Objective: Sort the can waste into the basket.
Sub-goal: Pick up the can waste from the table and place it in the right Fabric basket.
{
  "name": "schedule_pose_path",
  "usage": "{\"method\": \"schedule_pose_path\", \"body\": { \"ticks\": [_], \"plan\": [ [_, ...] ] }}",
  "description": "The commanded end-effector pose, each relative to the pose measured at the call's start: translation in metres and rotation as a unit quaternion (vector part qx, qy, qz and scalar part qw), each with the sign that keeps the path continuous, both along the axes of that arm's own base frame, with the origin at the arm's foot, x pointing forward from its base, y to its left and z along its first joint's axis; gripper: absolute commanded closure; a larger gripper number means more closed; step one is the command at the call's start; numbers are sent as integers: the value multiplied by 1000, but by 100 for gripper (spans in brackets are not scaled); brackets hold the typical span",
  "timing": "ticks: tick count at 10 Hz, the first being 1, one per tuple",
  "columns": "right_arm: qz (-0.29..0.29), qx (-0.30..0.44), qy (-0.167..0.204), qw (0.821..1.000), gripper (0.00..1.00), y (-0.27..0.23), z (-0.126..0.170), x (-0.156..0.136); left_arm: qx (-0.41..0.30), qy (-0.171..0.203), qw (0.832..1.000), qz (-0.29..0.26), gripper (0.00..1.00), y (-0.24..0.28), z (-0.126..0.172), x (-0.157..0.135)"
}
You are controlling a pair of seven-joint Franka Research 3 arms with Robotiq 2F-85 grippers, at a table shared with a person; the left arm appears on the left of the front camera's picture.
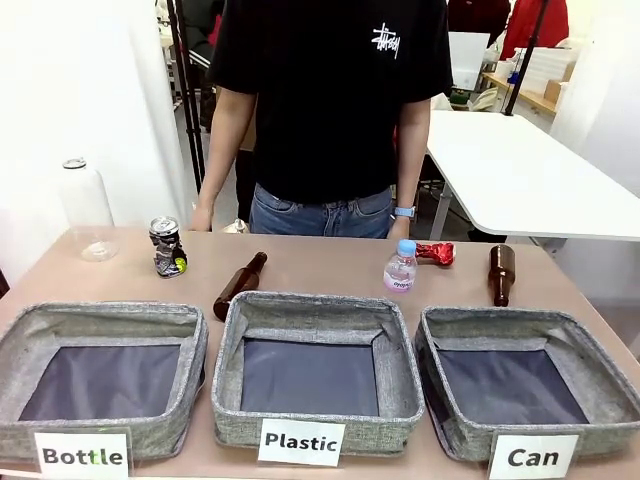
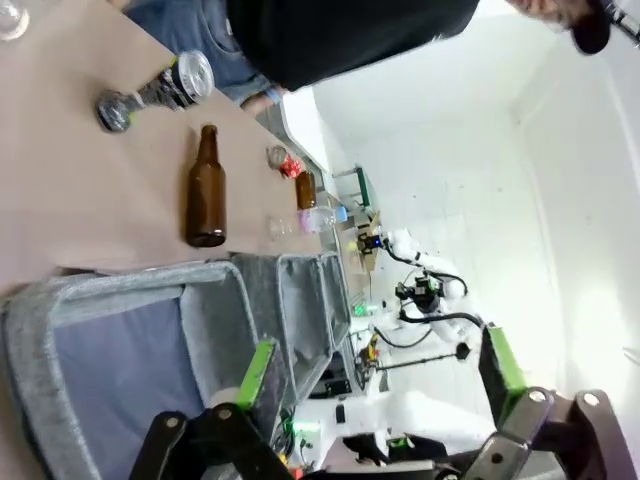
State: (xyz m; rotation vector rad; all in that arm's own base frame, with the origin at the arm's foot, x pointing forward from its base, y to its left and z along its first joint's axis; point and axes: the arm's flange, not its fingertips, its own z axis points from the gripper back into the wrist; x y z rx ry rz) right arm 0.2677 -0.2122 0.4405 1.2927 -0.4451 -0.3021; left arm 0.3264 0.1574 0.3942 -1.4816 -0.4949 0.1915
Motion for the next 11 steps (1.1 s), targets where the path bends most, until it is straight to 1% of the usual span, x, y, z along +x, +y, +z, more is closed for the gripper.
{"method": "schedule_pose_path", "body": {
  "ticks": [1, 5, 6, 7, 8, 9, 10, 11],
  "plan": [
    [22, 4, -21, 1000, 0, 4, 7, -1, 3, -20, 1000, -12, 0, 23, 6, -9],
    [22, 4, -21, 1000, 0, 4, 7, -1, 3, -20, 1000, -12, 0, 23, 6, -9],
    [23, 0, -1, 1000, 0, 8, 5, -5, 3, -20, 1000, -12, 0, 23, 6, -9],
    [24, -60, 21, 998, 0, 32, 18, 18, 3, -20, 1000, -12, 0, 23, 6, -9],
    [45, -138, 31, 989, 0, 61, 36, 49, 3, -20, 1000, -12, 0, 23, 6, -9],
    [53, -214, 49, 974, 0, 85, 50, 80, 3, -20, 1000, -12, 0, 23, 6, -9],
    [2, -310, 116, 944, 0, 111, 56, 123, 3, -20, 1000, -12, 0, 23, 6, -9],
    [-27, -396, 152, 905, 0, 136, 54, 159, 3, -20, 1000, -12, 0, 23, 6, -9]
  ]
}}
